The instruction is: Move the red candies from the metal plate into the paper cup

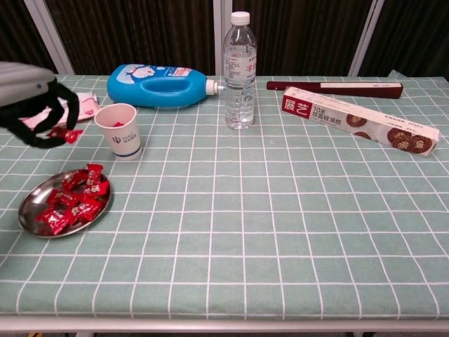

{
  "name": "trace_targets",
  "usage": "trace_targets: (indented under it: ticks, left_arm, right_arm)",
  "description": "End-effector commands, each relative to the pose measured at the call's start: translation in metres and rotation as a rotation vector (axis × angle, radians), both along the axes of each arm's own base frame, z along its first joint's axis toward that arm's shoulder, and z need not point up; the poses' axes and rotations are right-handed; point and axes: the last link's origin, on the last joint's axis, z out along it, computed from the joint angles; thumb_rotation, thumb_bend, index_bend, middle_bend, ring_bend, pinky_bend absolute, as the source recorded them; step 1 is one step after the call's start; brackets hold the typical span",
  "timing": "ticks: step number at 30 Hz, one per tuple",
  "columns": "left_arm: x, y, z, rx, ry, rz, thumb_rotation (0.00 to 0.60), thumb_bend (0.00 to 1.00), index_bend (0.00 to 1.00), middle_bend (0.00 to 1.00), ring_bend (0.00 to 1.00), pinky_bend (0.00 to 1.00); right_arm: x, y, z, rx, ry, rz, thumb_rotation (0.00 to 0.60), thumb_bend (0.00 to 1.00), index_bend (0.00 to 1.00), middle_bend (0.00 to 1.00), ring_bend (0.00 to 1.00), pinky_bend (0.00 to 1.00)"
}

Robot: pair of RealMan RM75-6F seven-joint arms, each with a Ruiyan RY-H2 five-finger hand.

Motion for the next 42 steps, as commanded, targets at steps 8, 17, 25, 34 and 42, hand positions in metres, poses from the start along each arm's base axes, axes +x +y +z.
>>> trace_targets:
  ticks: [8, 17, 25, 34, 42]
  left_arm:
    - [0.032, 0.054, -0.006, 0.012, -0.030, -0.001, 0.600, 0.37, 0.63, 0.84, 0.93, 1.00]
    - [0.030, 0.059, -0.021, -0.031, -0.002, 0.020, 0.600, 0.37, 0.54, 0.83, 0.92, 1.00]
    - [0.029, 0.054, -0.013, -0.002, -0.030, 0.008, 0.600, 0.28, 0.40, 0.82, 0.92, 1.00]
    - [0.011, -0.007, 0.012, 0.019, -0.043, -0.089, 0.600, 0.28, 0.48, 0.83, 0.92, 1.00]
    - [-0.004, -0.059, -0.016, -0.145, 0.037, -0.130, 0.600, 0.28, 0.50, 0.83, 0.92, 1.00]
  right_arm:
    - [-0.002, 0.003, 0.002, -0.007, -0.003, -0.010, 0.600, 0.03, 0.00, 0.14, 0.00, 0.34]
    - [-0.004, 0.002, 0.002, -0.007, -0.001, -0.019, 0.600, 0.03, 0.00, 0.14, 0.00, 0.34]
    - [-0.003, -0.001, 0.001, -0.005, -0.001, -0.016, 0.600, 0.03, 0.00, 0.14, 0.00, 0.34]
    - [-0.001, -0.003, 0.000, 0.000, -0.001, -0.006, 0.600, 0.03, 0.00, 0.14, 0.00, 0.34]
    - [0.002, -0.003, -0.001, 0.004, -0.002, 0.006, 0.600, 0.03, 0.00, 0.14, 0.00, 0.34]
